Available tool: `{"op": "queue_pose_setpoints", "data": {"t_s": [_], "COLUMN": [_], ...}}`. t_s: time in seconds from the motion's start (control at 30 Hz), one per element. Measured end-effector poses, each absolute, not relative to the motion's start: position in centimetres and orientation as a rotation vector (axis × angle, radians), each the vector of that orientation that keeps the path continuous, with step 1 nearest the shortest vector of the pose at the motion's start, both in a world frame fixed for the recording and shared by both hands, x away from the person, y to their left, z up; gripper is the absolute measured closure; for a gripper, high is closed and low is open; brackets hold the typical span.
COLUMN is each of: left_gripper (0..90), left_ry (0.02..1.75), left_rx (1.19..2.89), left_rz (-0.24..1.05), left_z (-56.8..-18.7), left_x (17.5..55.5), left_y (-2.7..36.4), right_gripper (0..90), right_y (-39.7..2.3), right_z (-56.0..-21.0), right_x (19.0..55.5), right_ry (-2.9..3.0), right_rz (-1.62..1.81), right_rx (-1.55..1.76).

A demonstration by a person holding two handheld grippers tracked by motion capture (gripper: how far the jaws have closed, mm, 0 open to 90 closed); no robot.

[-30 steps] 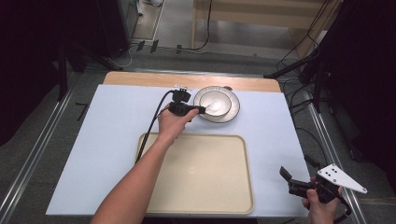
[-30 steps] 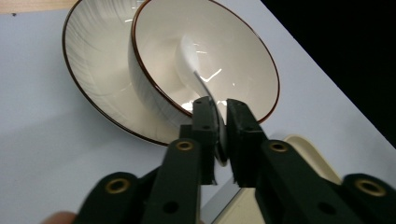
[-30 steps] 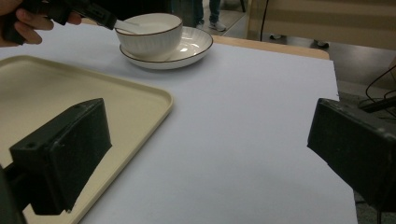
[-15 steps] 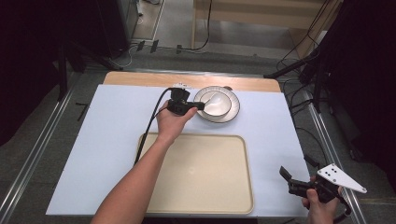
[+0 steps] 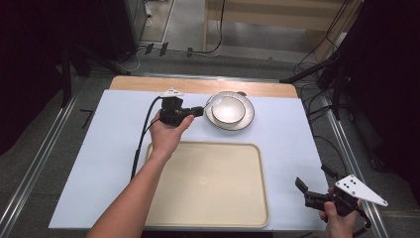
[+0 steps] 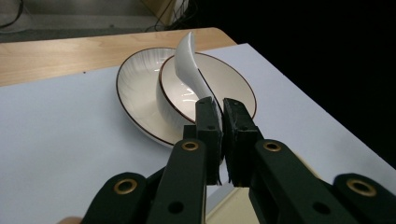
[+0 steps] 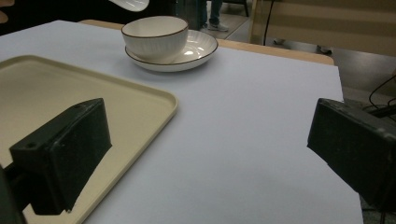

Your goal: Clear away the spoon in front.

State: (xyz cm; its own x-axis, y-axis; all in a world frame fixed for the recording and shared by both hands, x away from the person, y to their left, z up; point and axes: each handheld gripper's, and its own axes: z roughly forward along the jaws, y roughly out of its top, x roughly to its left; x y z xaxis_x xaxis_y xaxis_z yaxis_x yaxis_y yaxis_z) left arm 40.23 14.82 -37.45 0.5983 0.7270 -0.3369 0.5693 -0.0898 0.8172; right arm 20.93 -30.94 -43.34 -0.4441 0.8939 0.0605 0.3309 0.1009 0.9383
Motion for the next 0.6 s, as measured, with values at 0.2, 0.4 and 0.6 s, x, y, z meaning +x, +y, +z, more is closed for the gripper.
{"op": "queue_pose_setpoints", "data": {"t_s": [0.2, 0.4, 0.6], "left_gripper": [87.1, 87.1, 87.1], "left_ry": [1.059, 1.060, 1.068], "left_rx": [1.755, 1.747, 1.749], "left_rz": [0.228, 0.254, 0.288], "left_z": [-36.6, -36.1, -35.7], "left_x": [38.6, 37.1, 35.9], "left_y": [16.5, 17.5, 18.6], "right_gripper": [0.0, 0.0, 0.0], "right_y": [-30.9, -30.9, -31.0], "right_z": [-43.2, -43.4, -43.2], "right_x": [20.9, 20.9, 20.8], "right_ry": [1.836, 1.837, 1.824], "right_rz": [1.343, 1.340, 1.354], "right_rx": [1.193, 1.195, 1.198]}}
